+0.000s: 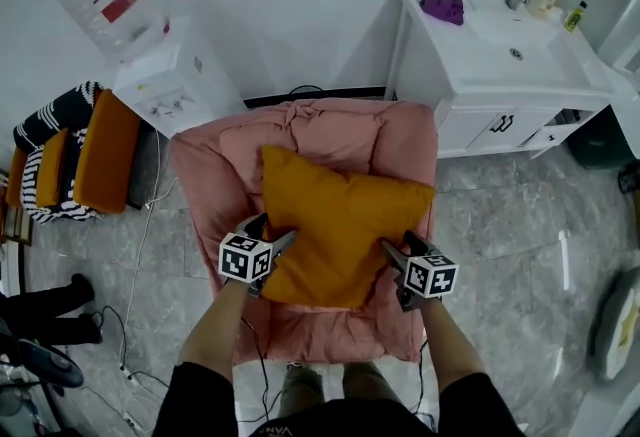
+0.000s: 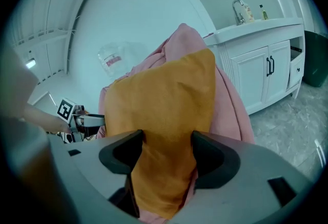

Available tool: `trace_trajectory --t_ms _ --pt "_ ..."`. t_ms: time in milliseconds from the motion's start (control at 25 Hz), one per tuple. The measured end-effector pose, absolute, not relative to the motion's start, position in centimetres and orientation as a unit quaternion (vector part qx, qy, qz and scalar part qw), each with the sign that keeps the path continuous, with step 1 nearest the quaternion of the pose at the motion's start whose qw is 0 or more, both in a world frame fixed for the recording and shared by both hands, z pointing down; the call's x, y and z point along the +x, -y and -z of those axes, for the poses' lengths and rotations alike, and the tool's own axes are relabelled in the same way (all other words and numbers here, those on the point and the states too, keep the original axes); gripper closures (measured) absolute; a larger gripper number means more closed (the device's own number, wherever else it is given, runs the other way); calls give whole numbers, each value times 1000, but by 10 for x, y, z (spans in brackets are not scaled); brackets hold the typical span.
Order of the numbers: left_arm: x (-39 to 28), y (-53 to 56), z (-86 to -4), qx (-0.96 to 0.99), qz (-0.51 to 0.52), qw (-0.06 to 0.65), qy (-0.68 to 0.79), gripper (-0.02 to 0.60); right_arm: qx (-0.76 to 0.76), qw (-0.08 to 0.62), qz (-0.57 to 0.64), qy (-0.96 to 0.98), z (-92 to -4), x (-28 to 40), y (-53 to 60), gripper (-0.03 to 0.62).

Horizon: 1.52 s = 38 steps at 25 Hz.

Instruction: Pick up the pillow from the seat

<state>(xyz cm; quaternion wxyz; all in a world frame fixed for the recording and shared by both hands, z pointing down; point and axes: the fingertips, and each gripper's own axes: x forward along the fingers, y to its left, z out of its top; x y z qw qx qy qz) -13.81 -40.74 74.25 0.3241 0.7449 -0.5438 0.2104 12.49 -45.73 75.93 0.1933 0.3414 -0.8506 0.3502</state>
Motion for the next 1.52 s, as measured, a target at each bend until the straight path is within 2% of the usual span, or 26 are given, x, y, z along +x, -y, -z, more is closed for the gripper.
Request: trace_trajectory --t_ms 160,280,480,680,1040,1520 --pt "-134 416 -752 740 -205 341 541 233 339 185 -351 853 -764 119 462 310" --pt "-132 416 -754 735 -201 348 546 247 339 165 -359 854 -765 114 461 365" --pt "-129 404 -758 727 -230 339 551 420 365 156 -364 843 -766 116 453 450" --pt "-132 385 -760 723 -214 356 552 506 378 187 -345 839 -771 119 441 524" --pt "-115 358 -754 738 -219 346 537 549 407 195 -342 824 -768 134 403 576" --pt "-94 297 -735 767 -210 328 510 555 435 202 -343 808 -753 159 328 585"
